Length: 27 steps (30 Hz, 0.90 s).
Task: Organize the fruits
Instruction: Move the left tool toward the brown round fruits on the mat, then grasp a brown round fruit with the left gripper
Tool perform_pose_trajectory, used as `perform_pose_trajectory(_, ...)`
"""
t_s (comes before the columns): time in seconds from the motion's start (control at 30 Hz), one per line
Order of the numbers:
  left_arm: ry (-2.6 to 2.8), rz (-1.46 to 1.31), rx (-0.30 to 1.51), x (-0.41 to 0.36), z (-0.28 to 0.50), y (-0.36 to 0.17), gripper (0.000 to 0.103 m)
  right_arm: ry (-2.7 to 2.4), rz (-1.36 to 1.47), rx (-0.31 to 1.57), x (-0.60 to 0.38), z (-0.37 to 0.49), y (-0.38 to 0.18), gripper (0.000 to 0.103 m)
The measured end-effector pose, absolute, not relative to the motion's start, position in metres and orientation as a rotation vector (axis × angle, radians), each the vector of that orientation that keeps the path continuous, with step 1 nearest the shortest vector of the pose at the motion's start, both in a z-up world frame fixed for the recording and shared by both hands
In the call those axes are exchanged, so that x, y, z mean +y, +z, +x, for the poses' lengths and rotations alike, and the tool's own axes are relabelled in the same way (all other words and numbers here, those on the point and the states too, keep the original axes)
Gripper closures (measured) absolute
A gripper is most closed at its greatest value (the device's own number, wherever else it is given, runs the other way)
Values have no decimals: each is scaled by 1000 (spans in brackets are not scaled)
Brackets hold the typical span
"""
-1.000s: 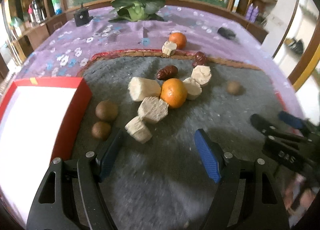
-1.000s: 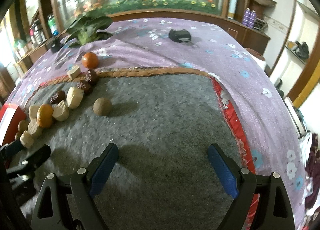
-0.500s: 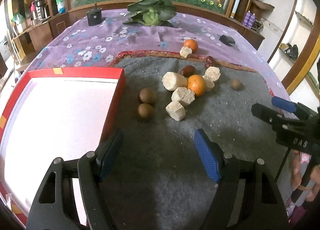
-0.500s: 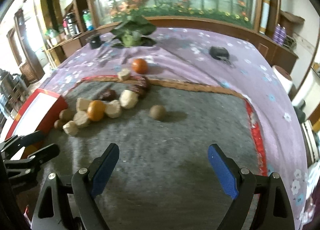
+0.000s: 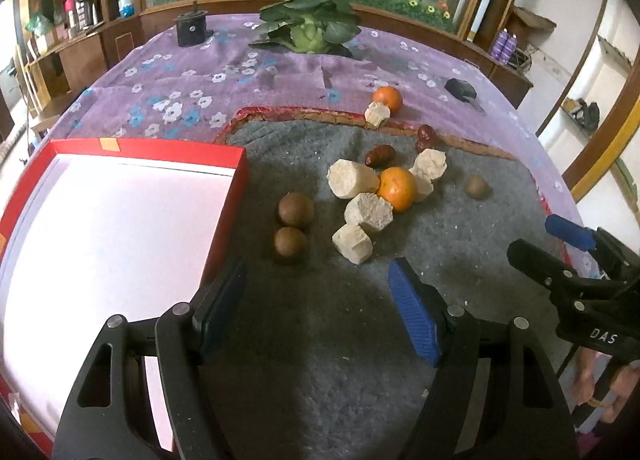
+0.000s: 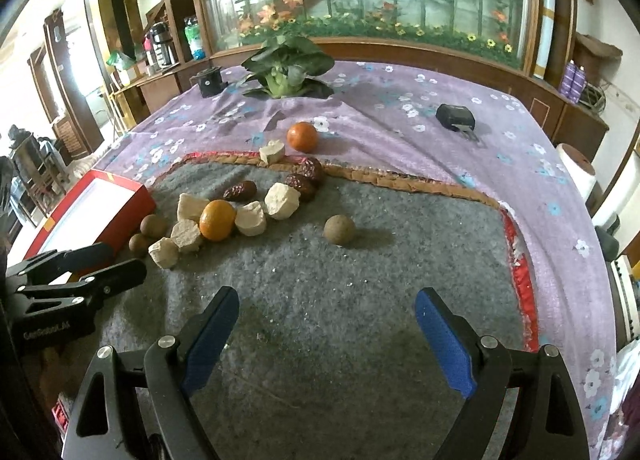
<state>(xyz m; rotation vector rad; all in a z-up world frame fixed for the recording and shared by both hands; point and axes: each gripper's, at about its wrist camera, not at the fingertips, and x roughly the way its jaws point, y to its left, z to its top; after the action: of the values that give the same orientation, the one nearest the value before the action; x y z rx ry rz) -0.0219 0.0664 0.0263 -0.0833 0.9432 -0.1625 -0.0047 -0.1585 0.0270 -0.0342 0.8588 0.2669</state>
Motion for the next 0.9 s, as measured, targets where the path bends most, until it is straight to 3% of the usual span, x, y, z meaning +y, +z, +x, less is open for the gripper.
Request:
perform_pose_trajectory(0.2, -145, -52, 953, 71, -18, 24, 29, 290, -41, 863, -156, -5, 25, 19)
perform_pose_trajectory(0.3, -148, -38, 955, 71, -13, 24, 29, 307, -35, 878, -155, -4, 23, 28)
perform_pose_trajectory(0.4, -151, -11, 957, 68, -7, 22, 29, 313, -39, 884, -154, -4, 21, 28)
perform_pose_trajectory(0.53, -156, 6, 949, 68, -2, 22, 43, 325, -35, 879, -153, -4, 22, 32)
perform_pose_trajectory(0.6, -184, -12, 942, 70, 0, 25, 62, 339, -26, 878, -152, -4, 23, 34)
perform_pose_trajectory(0.63, -189, -10, 939, 70, 1, 26, 65, 348, -23, 876, -151, -4, 23, 35)
perform_pose_trajectory(0.9, -205, 6, 950, 75, -8, 32, 67, 366, -43, 880, -145, -5, 26, 36)
